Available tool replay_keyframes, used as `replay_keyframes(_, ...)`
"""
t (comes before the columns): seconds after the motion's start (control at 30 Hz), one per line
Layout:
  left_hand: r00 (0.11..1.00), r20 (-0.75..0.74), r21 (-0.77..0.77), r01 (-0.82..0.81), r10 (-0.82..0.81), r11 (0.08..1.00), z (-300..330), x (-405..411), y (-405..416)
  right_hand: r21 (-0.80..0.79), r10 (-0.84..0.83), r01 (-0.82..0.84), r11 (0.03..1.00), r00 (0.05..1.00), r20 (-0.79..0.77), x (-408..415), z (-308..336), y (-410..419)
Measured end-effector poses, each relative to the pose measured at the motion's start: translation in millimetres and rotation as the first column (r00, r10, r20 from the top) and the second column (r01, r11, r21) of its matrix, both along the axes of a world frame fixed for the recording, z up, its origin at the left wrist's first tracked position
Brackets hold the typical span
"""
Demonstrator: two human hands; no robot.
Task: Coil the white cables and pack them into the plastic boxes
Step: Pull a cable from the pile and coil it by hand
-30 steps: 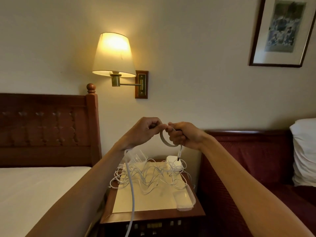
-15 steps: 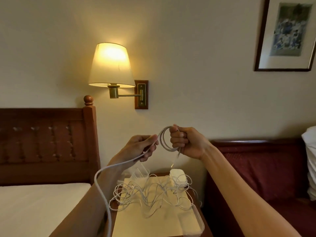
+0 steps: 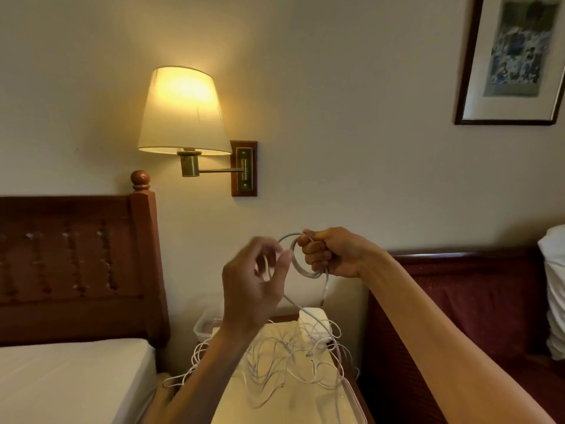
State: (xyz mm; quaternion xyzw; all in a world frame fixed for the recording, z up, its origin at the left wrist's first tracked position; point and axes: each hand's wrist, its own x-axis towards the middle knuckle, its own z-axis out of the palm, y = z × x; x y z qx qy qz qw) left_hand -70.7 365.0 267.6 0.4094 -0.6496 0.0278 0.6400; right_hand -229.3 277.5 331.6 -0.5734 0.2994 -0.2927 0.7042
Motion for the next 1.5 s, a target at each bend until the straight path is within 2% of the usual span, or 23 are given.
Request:
replay_keyframes(0.03,0.997,0.009,0.041,-0.072,0.071,0.997,-0.2,3.6,-9.7,-0.014,0.029,-0.029,0.999,0.999,-0.014,0.5,-0.6,1.3)
replay_keyframes(0.07,0.997,0.032,0.111,-0.07,0.067,0.991,-2.9,7.0,-21.1,-0.023,0.058,-0.058,0.998,0.998,-0.019,1.4,-0.9,2.1)
replay_keyframes(0.13,0.998,0.035,0.202,0.037,-0.045,0.979,-8.2,13.4,-36.6,-0.013,0.102,-0.102,0.995,0.995,0.004,2.9,-1.5,2.9)
replay_keyframes(0.2,0.983,-0.083,0.226,0.179,-0.165,0.957,-12.7,19.1,-45.3,0.048,0.139,-0.144,0.988,0.987,0.084,2.4,-2.8,2.7)
replay_keyframes(0.33,0.875,-0.313,0.3,0.46,-0.37,0.836,-25.6,30.2,-46.9,0.135,0.276,-0.325,0.936,0.916,0.292,-1.1,-8.5,2.8)
replay_keyframes(0.47,0.841,-0.375,0.395,0.525,-0.389,0.754,-51.9,41.5,-52.4,0.131,0.255,-0.34,0.931,0.866,0.431,0.1,-14.4,3.6)
replay_keyframes(0.5,0.849,-0.363,0.431,0.519,-0.384,0.738,-63.2,45.6,-53.9,0.121,0.235,-0.324,0.938,0.854,0.464,-1.2,-14.7,3.2)
replay_keyframes(0.57,0.909,-0.249,0.501,0.417,-0.335,0.758,-87.9,52.5,-53.9,0.11,0.182,-0.271,0.956,0.845,0.503,-5.8,-13.1,2.3)
replay_keyframes(0.63,0.977,-0.036,0.49,0.201,-0.21,0.849,-108.9,60.1,-54.2,0.104,0.108,-0.177,0.979,0.875,0.472,-10.4,-11.5,0.6)
replay_keyframes(0.7,0.991,0.083,0.482,0.048,-0.1,0.875,-111.4,64.0,-53.3,0.078,0.057,-0.1,0.992,0.902,0.428,-11.6,-11.7,1.2)
replay_keyframes(0.87,0.982,0.186,0.594,-0.123,0.013,0.795,-84.4,61.1,-42.4,0.014,0.03,-0.037,0.999,0.929,0.37,-0.8,-10.6,11.2)
replay_keyframes(0.93,0.895,0.444,0.578,-0.258,-0.034,0.774,-70.4,50.8,-27.6,-0.086,0.003,0.025,0.996,0.953,0.303,6.9,-13.9,13.5)
replay_keyframes(1.0,0.722,0.686,0.466,-0.335,-0.095,0.819,-46.1,33.3,-7.3,-0.324,-0.093,0.148,0.934,0.979,0.181,17.2,-21.9,16.3)
replay_keyframes(1.07,0.619,0.785,0.327,-0.374,-0.029,0.868,-14.4,19.8,9.4,-0.525,-0.192,0.213,0.824,0.977,0.094,27.1,-33.4,20.0)
replay_keyframes(1.13,0.574,0.81,0.149,-0.394,0.116,0.907,6.0,18.3,15.1,-0.645,-0.236,0.189,0.74,0.972,0.013,32.9,-44.3,24.2)
replay_keyframes(1.2,0.577,0.792,0.035,-0.37,0.2,0.928,14.4,27.0,12.0,-0.697,-0.232,0.134,0.705,0.972,-0.048,33.4,-52.5,25.7)
replay_keyframes(1.3,0.602,0.767,-0.045,-0.295,0.222,0.954,16.3,42.4,-3.1,-0.695,-0.179,0.051,0.717,0.977,-0.112,28.5,-56.2,25.3)
replay_keyframes(1.37,0.613,0.762,-0.074,-0.238,0.209,0.968,18.7,51.3,-18.0,-0.648,-0.109,-0.006,0.762,0.985,-0.137,25.4,-54.6,25.4)
replay_keyframes(1.43,0.699,0.699,-0.021,-0.192,0.152,0.981,20.2,61.0,-32.0,-0.57,-0.019,-0.058,0.819,0.992,-0.128,22.2,-51.3,25.3)
replay_keyframes(1.5,0.841,0.54,0.104,-0.048,-0.016,0.993,18.2,67.4,-42.1,-0.453,0.081,-0.096,0.886,0.995,-0.052,17.6,-46.8,24.8)
